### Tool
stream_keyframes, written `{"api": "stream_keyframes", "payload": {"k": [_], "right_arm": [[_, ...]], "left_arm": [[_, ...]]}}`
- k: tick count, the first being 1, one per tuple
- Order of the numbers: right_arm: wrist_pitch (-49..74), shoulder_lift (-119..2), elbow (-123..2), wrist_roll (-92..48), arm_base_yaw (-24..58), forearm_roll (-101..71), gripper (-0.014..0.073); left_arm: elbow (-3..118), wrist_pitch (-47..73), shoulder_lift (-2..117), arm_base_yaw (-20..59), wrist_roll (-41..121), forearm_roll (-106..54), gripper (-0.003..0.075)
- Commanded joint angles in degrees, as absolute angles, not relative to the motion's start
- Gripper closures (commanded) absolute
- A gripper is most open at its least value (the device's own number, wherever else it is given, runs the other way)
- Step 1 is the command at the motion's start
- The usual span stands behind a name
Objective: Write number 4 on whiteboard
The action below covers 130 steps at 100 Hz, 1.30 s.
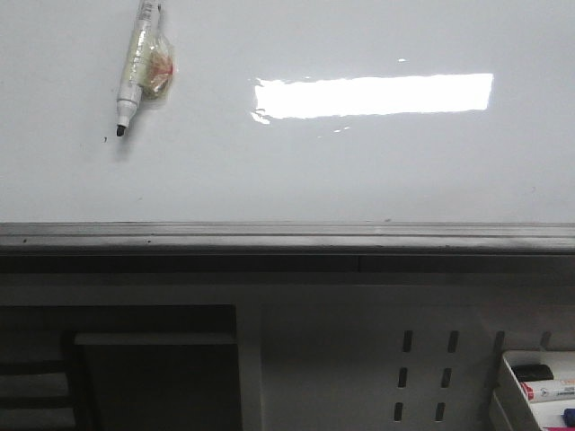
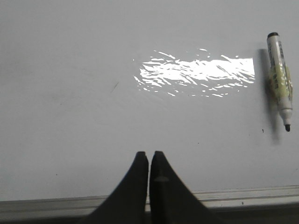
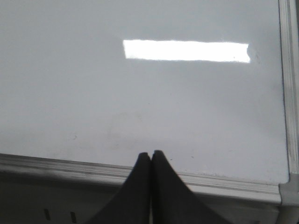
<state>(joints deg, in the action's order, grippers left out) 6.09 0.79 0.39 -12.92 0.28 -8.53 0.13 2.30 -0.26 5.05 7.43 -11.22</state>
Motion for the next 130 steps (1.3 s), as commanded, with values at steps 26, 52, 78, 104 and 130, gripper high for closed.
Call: {"api": "stream_keyframes", "payload": {"k": [26,52,78,104,130], "right_arm": [[-1.48,1.83,1.58,-13.05,0.14,-34.17,0.0658],[10.44,-0.2,-6.28,-16.26,0.14,-40.14,0.0656],[24.35,-17.66,-20.28,-19.07,0.14,-35.3,0.0644],[27.47,-31.81,-30.87,-21.11,0.14,-35.3,0.0644],[29.78,-39.63,-34.77,-24.82,0.51,-37.61,0.0303]], "left_arm": [[-1.23,-6.35,-1.85,4.93,6.75,-41.68,0.0741],[6.68,1.26,-0.19,4.93,7.02,-43.68,0.0741],[22.93,19.56,15.49,4.93,9.44,-27.41,0.0741],[32.54,23.87,28.77,4.93,16.03,-29.51,0.074],[34.14,23.66,37.15,4.93,36.18,-52.01,0.0562]]}}
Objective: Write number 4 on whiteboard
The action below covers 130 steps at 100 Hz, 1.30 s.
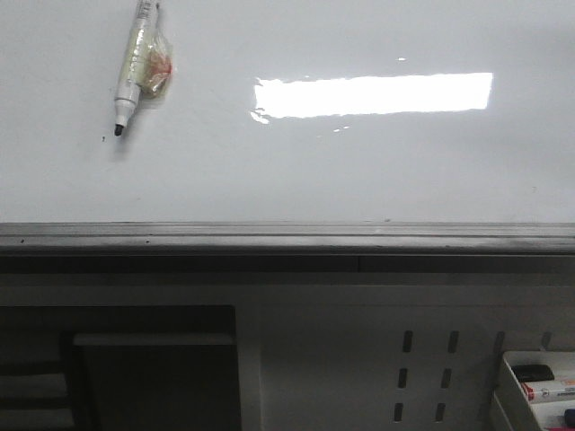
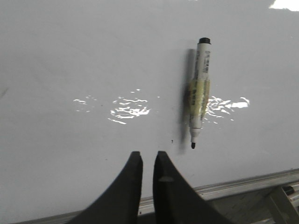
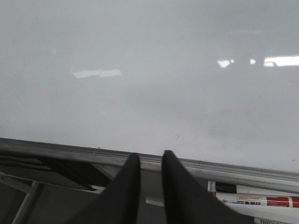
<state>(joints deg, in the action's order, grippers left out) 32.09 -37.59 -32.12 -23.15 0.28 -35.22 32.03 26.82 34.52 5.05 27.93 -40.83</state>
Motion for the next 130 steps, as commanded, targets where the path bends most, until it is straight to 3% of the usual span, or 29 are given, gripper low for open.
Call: {"api": "stream_keyframes", "payload": {"k": [1,10,19,53,83,130], "right_arm": [[29.78,-39.77,-34.91,-24.82,0.51,-37.74,0.0286],[29.53,-41.12,-35.41,-25.08,0.51,-38.4,0.0141],[29.17,-41.71,-35.41,-26.4,0.51,-38.66,0.0139],[28.44,-42.12,-35.41,-26.79,0.51,-38.74,0.0146],[28.44,-42.12,-35.41,-26.79,0.51,-38.74,0.0146],[28.83,-42.12,-35.41,-26.87,0.51,-38.74,0.0146]], "left_arm": [[34.14,23.66,37.65,4.93,37.52,-52.83,0.0535],[34.14,23.66,40.84,4.93,46.07,-62.85,0.0371],[34.14,24.16,44.58,4.93,53.75,-71.62,0.0275],[34.78,36.15,59.93,5.28,82.86,-101.81,0.0304],[42.82,32.69,70.54,11.76,86.43,-101.75,0.0307],[46.09,33.52,77.11,11.9,87.85,-101.75,0.0337]]}}
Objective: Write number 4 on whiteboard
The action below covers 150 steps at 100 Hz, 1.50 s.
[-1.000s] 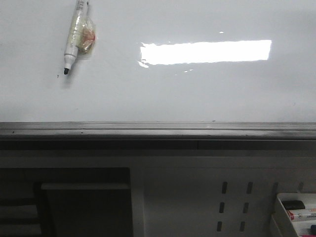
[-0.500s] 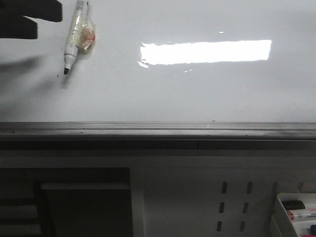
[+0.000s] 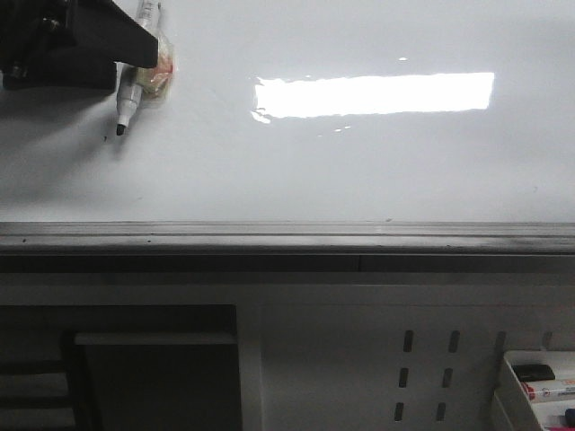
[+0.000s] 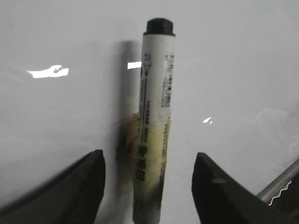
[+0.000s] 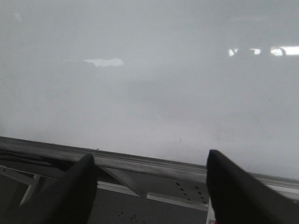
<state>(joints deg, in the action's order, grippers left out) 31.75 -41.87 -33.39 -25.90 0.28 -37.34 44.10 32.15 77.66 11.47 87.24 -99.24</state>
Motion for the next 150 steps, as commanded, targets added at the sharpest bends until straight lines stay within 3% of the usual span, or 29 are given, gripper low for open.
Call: {"api": "stream_keyframes", "payload": {"k": [1,12,24,46,71,86,113,150], "right_arm": [[28.83,-42.12,-35.41,-26.87,0.51,-38.74,0.0146],[28.83,-42.12,-35.41,-26.87,0.51,-38.74,0.0146],[28.83,-42.12,-35.41,-26.87,0.51,-38.74,0.0146],[29.06,-42.12,-35.41,-26.87,0.51,-38.74,0.0146],[31.33,-42.12,-35.41,-28.13,0.51,-39.39,0.0146],[36.42,-44.3,-36.39,-39.16,0.88,-51.67,0.0146],[53.09,-54.2,-41.88,-56.22,0.88,-74.04,0.0146],[67.38,-64.13,-52.41,-56.21,1.63,-73.36,0.0146]], "left_arm": [[46.09,33.52,77.11,11.9,87.95,-101.75,0.0339],[46.09,33.52,77.95,11.9,87.98,-101.75,0.0374],[46.09,33.52,77.95,11.9,88.09,-101.75,0.0463],[46.09,34.61,77.95,11.9,89.38,-101.43,0.0743],[46.09,38.99,75.86,11.9,89.41,-94.88,0.0741],[46.09,43.4,71.91,12.98,89.41,-85.41,0.0741],[46.09,38.34,65.94,26.31,85.78,-68.16,0.0741],[46.09,24.02,66.44,41.55,81.77,-60.59,0.0741]]}}
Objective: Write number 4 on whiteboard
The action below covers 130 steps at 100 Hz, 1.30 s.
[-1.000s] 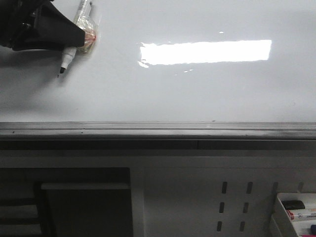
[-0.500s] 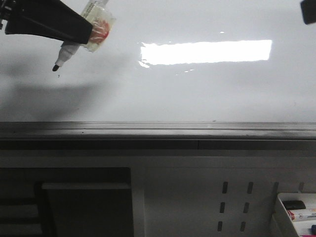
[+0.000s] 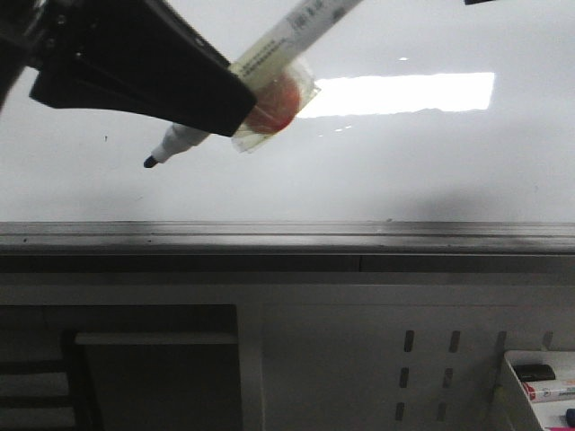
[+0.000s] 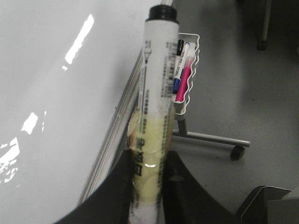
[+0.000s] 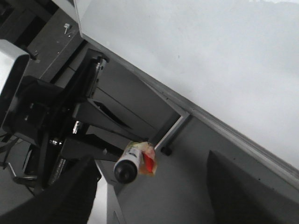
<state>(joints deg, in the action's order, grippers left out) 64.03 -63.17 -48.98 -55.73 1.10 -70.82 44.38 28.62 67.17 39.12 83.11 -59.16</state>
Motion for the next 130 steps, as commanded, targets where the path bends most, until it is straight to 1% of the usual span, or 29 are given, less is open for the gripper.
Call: {"api": "stream_keyframes", "payload": {"k": [1,18,40,73,81,88,103,107,109,110,123,126,130], "right_arm": [[67.4,-64.24,-52.52,-56.11,1.88,-73.22,0.0146],[67.25,-66.63,-55.3,-54.05,7.03,-67.34,0.0146],[63.83,-69.71,-58.02,-53.13,14.26,-66.16,0.0146],[62.02,-74.15,-60.44,-52.59,18.8,-65.69,0.0153],[61.37,-74.39,-60.44,-52.59,19.17,-65.43,0.0202],[60.86,-74.39,-60.44,-52.59,19.31,-65.43,0.027],[60.8,-74.54,-60.44,-52.85,19.31,-65.19,0.0364],[61.14,-74.67,-60.44,-53.49,19.31,-65.19,0.0405],[61.27,-74.71,-60.44,-53.71,19.31,-65.19,0.0438],[61.27,-74.82,-60.44,-53.71,19.31,-65.19,0.0438],[61.92,-75.18,-60.44,-54.85,19.31,-65.19,0.064],[62.09,-75.18,-60.44,-55.22,19.31,-65.19,0.0666],[62.36,-75.18,-60.44,-55.83,19.31,-65.19,0.0664]], "left_arm": [[46.09,23.68,66.55,41.83,81.77,-60.65,0.0741],[46.09,20.91,66.57,43.27,81.77,-60.65,0.0741],[46.09,20.3,66.57,43.27,81.77,-60.65,0.0741],[46.09,19.3,66.57,43.27,81.77,-60.55,0.0741],[46.09,19.15,66.57,43.27,81.77,-60.55,0.0741],[46.09,19.15,66.57,43.27,81.77,-60.55,0.0741],[46.09,19.15,66.57,43.27,81.77,-60.55,0.0741],[46.09,19.15,66.57,43.27,81.77,-60.55,0.0741],[46.09,19.15,66.57,43.27,81.77,-60.55,0.0741],[46.09,19.15,66.57,43.27,81.77,-60.55,0.0741],[46.09,19.15,66.57,43.27,81.77,-60.55,0.0741],[46.09,19.15,66.57,43.27,81.77,-60.55,0.074],[46.09,19.15,66.57,43.27,81.77,-60.68,0.074]]}}
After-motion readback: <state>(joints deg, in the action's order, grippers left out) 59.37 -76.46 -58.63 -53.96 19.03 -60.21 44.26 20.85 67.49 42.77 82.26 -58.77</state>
